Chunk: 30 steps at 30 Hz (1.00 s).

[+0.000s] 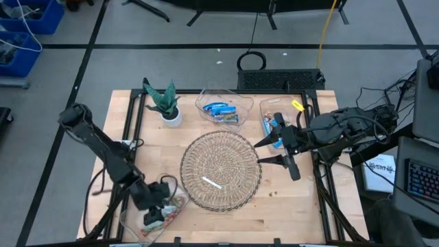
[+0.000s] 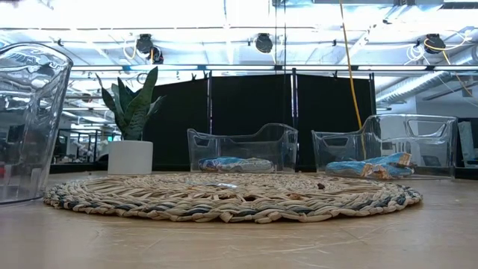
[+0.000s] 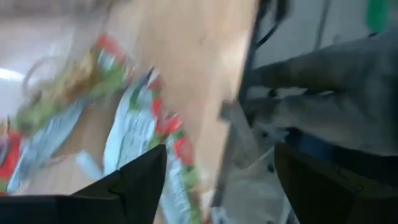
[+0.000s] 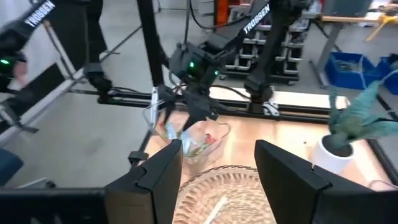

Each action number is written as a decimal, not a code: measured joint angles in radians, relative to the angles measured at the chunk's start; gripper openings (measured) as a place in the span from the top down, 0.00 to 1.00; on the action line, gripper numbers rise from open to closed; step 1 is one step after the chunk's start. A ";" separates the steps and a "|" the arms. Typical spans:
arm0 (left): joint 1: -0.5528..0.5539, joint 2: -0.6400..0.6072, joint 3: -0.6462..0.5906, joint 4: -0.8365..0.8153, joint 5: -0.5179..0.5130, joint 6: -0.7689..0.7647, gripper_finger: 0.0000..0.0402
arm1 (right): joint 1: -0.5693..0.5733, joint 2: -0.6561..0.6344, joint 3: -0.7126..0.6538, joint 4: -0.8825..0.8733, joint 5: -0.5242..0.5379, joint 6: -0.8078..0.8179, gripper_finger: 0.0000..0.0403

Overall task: Pick and place Granola Bars by type
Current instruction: Return to Home Position

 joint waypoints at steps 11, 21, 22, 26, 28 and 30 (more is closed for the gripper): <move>0.267 -0.305 0.131 0.005 -0.054 0.406 0.24 | 0.000 -0.001 0.000 0.018 0.023 0.001 0.52; 0.241 -0.608 0.094 -0.012 -0.402 0.857 0.23 | 0.000 -0.034 -0.023 -0.070 0.051 0.033 0.52; 0.239 -0.623 0.088 -0.019 -0.414 0.864 0.23 | 0.003 -0.046 -0.044 -0.066 0.079 0.030 0.52; 0.237 -0.662 0.058 -0.018 -0.417 0.923 0.21 | 0.018 -0.124 -0.198 0.043 0.205 0.035 0.52; 0.238 -0.678 0.038 -0.008 -0.417 0.964 0.21 | 0.018 -0.182 -0.305 0.150 0.203 0.021 0.53; 0.240 -0.693 0.016 0.014 -0.417 0.995 0.21 | 0.018 -0.248 -0.423 0.271 0.173 0.011 0.53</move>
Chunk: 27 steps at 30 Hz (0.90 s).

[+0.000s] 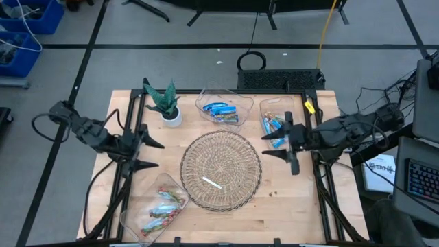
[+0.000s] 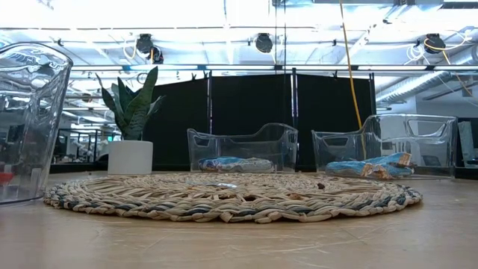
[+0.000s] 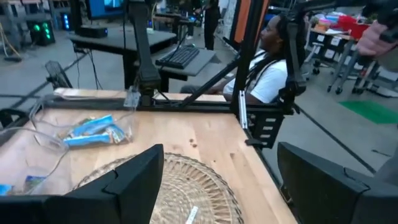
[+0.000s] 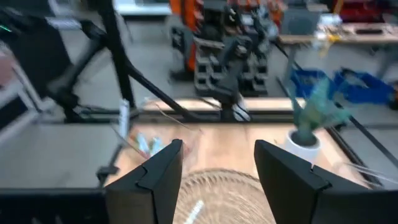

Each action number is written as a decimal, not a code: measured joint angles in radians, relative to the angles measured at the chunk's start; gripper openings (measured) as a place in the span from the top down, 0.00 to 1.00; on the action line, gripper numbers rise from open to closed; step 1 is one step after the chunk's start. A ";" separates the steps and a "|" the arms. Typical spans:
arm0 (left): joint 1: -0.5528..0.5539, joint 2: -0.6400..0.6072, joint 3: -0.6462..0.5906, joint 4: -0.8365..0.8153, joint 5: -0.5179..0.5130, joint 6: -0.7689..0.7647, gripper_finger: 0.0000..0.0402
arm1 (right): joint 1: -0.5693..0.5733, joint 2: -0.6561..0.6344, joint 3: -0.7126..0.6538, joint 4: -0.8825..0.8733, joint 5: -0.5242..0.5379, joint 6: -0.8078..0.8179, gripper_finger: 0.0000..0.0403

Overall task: Pick and place Granola Bars by type
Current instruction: Return to Home Position

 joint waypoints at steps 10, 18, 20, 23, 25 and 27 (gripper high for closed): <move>0.079 -0.023 -0.118 0.176 0.037 0.020 0.21 | 0.000 -0.322 -0.531 0.404 -0.051 0.029 0.52; 0.180 -0.028 -0.200 0.308 0.149 0.080 0.22 | 0.000 -0.473 -0.768 0.574 -0.050 0.048 0.52; 0.202 -0.039 -0.222 0.314 0.174 0.071 0.23 | 0.000 -0.497 -0.803 0.589 -0.050 0.048 0.52; 0.222 -0.056 -0.256 0.323 0.199 0.036 0.22 | 0.000 -0.526 -0.838 0.593 -0.050 0.050 0.52; 0.224 -0.076 -0.288 0.324 0.216 0.008 0.22 | 0.000 -0.541 -0.849 0.598 -0.050 0.050 0.52; 0.219 -0.098 -0.320 0.338 0.226 -0.015 0.21 | 0.000 -0.550 -0.855 0.598 -0.050 0.049 0.52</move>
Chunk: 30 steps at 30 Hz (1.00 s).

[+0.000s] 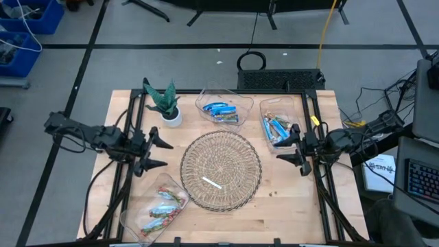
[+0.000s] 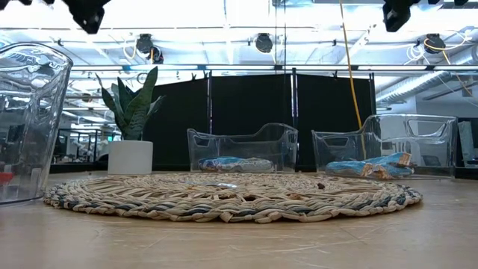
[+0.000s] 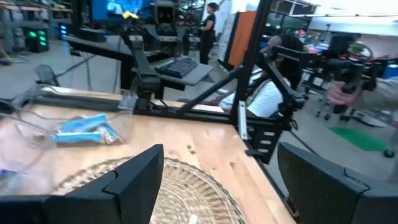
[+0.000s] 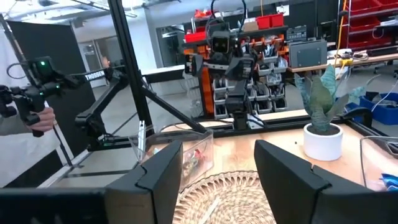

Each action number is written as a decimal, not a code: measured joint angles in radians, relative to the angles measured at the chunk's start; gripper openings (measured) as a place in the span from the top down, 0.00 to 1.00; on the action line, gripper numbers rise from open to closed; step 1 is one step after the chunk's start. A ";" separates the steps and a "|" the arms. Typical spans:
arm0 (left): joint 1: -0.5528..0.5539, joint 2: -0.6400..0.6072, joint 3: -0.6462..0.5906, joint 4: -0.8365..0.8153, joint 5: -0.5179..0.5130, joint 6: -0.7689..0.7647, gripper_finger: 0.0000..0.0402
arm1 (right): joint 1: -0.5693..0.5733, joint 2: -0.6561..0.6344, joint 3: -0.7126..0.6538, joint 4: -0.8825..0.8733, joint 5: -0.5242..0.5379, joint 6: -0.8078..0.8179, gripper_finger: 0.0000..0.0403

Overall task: Pick and place Granola Bars by type
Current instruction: Return to Home Position

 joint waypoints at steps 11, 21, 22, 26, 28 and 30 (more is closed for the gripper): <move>-0.077 -0.129 -0.152 0.115 0.011 0.002 0.24 | 0.000 -0.051 -0.103 0.020 0.000 0.042 0.53; -0.080 -0.148 -0.201 0.068 -0.041 0.009 0.21 | 0.000 -0.134 -0.302 0.211 0.004 0.054 0.52; -0.080 -0.148 -0.209 0.069 -0.041 0.008 0.21 | 0.000 -0.139 -0.318 0.222 0.005 0.059 0.52; -0.080 -0.155 -0.254 0.086 -0.041 -0.029 0.22 | 0.000 -0.147 -0.376 0.256 0.007 0.097 0.52; -0.080 -0.160 -0.276 0.112 -0.040 -0.037 0.21 | 0.000 -0.147 -0.391 0.272 0.006 0.112 0.52; -0.080 -0.168 -0.284 0.127 -0.041 -0.034 0.21 | 0.000 -0.147 -0.400 0.283 0.003 0.113 0.52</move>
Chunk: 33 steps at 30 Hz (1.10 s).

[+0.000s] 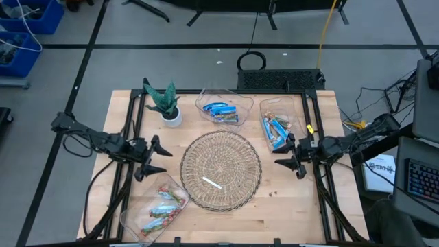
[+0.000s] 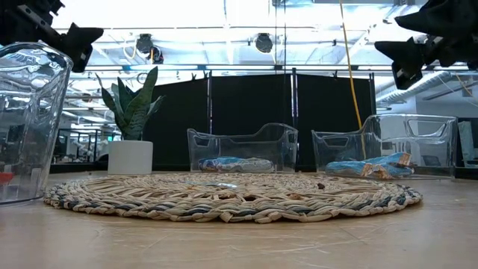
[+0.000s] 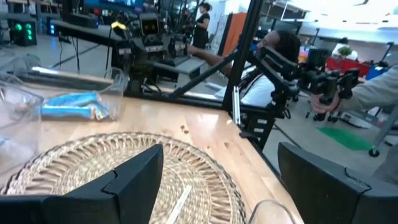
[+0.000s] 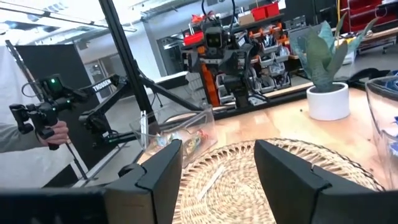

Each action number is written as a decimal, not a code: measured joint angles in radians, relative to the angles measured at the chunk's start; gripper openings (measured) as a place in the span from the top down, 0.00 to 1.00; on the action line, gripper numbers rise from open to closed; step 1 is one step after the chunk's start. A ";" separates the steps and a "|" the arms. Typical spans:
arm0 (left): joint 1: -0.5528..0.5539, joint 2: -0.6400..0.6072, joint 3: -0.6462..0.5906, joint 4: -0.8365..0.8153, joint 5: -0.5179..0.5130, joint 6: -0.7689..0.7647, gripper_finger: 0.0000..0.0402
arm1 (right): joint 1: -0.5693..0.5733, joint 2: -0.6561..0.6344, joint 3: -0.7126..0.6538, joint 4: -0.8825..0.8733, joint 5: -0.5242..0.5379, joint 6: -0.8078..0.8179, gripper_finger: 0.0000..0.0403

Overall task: Pick and place Granola Bars by type
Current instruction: Return to Home Position

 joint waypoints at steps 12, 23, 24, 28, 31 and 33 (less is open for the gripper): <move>0.002 -0.061 -0.001 -0.090 -0.010 0.028 0.21 | 0.000 -0.018 -0.032 0.001 0.004 -0.008 0.53; 0.002 -0.152 -0.001 -0.214 -0.027 0.032 0.21 | 0.000 -0.073 -0.037 -0.097 0.030 -0.011 0.52; 0.002 -0.161 -0.001 -0.221 -0.027 0.036 0.21 | 0.000 -0.078 -0.037 -0.105 0.030 -0.009 0.52; 0.002 -0.195 -0.001 -0.243 -0.032 0.055 0.22 | 0.000 -0.089 -0.037 -0.113 0.030 -0.007 0.52; 0.002 -0.215 -0.001 -0.258 -0.050 0.070 0.22 | 0.000 -0.092 -0.038 -0.122 0.030 -0.007 0.52; 0.002 -0.225 -0.001 -0.273 -0.066 0.069 0.21 | 0.000 -0.092 -0.038 -0.125 0.030 -0.005 0.52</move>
